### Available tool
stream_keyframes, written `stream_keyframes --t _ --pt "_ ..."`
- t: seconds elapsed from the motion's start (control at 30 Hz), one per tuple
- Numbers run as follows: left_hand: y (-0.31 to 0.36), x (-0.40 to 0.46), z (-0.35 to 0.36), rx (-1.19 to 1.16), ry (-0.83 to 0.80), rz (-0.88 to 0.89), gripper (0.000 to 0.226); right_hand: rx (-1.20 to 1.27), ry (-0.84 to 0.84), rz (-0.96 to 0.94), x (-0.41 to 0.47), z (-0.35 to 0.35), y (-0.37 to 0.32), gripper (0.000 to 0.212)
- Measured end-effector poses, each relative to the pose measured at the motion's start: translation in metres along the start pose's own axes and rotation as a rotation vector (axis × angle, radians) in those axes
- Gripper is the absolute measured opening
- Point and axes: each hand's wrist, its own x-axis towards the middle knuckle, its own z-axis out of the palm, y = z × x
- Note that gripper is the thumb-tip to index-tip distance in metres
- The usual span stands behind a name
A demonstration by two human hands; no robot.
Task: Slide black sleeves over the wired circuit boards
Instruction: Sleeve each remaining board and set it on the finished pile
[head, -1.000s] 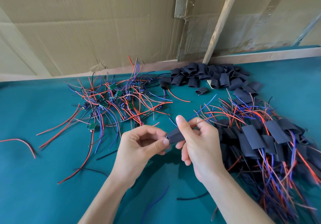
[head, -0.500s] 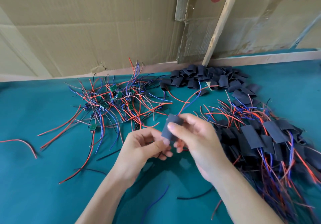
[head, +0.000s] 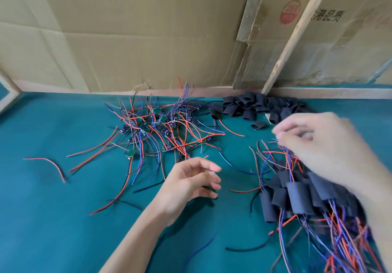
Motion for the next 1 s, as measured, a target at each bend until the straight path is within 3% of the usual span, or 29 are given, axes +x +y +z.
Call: stream_keyframes --t 0.13,0.23,0.4,0.53,0.63,0.7,0.83,1.0 --pt "-0.001 0.002 -0.002 -0.025 0.069 0.011 0.018 -0.196 -0.408 -0.1 0.038 0.09 -0.035 0.017" --pt "-0.003 0.004 -0.004 -0.014 0.116 0.038 0.015 -0.268 -0.324 0.012 0.055 0.131 -0.036 0.022" --pt "-0.004 0.009 -0.008 -0.003 0.133 0.041 0.017 -0.071 -0.283 0.228 0.07 0.146 -0.022 0.043" --pt "-0.005 0.008 -0.007 0.004 0.127 0.03 0.014 -0.018 -0.302 0.187 0.075 0.147 -0.012 0.022" --pt "-0.005 0.008 -0.007 -0.003 0.131 0.023 0.015 0.038 -0.304 0.15 0.077 0.147 -0.015 0.019" --pt "-0.005 0.008 -0.008 -0.015 0.137 0.025 0.015 0.159 -0.281 0.148 0.076 0.141 -0.019 0.023" --pt "-0.006 0.011 -0.008 -0.05 0.204 0.034 0.014 0.652 -0.28 0.244 0.048 0.117 -0.031 0.024" --pt "0.0 0.01 -0.004 -0.171 0.155 -0.004 0.033 0.809 -0.219 0.16 -0.021 0.107 -0.045 0.019"
